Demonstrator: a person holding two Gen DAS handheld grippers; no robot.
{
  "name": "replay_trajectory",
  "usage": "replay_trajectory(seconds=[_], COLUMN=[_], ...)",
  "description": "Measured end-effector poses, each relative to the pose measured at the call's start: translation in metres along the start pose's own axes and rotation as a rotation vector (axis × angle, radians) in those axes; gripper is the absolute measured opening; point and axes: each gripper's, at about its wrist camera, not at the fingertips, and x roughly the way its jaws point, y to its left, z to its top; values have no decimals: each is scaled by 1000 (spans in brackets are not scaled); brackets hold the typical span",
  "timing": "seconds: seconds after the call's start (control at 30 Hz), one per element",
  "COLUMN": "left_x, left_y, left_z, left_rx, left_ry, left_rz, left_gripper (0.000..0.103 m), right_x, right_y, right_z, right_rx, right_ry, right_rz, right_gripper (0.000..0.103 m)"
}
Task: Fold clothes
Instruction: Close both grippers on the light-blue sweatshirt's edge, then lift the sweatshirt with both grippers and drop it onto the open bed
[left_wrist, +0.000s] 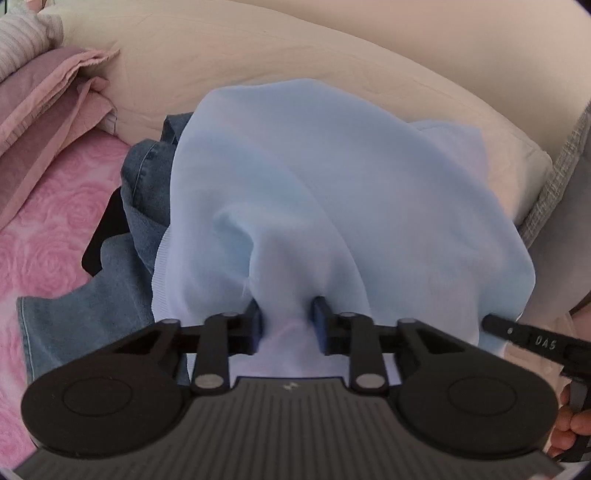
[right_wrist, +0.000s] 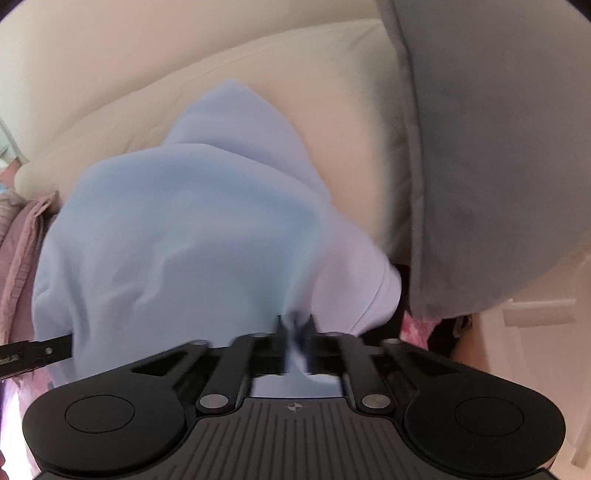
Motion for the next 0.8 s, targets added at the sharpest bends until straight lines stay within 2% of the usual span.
replay_trajectory(seconds=[0.1, 0.2, 0.33, 0.47, 0.6, 0.8], left_x=[-12, -34, -83, -154, -237, -383], left_y=[1, 3, 11, 28, 45, 78], left_z=[-2, -6, -17, -32, -53, -100], left_rx=[3, -17, -50, -114, -155, -254], left_ry=[-14, -45, -100, -194, -315, -553], left_rz=[-8, -23, -31, -28, 15, 131], left_gripper=[7, 5, 3, 3, 3, 3], right_x=[-19, -53, -100, -148, -197, -276], right_y=[11, 31, 62, 97, 140, 210], right_z=[-2, -1, -2, -5, -19, -47], right_rx=[-41, -101, -181, -263, -335, -437], right_ry=[-60, -120, -187, -248, -304, -374], right_rz=[26, 100, 224, 372, 527, 785], right_gripper=[2, 2, 2, 2, 2, 2])
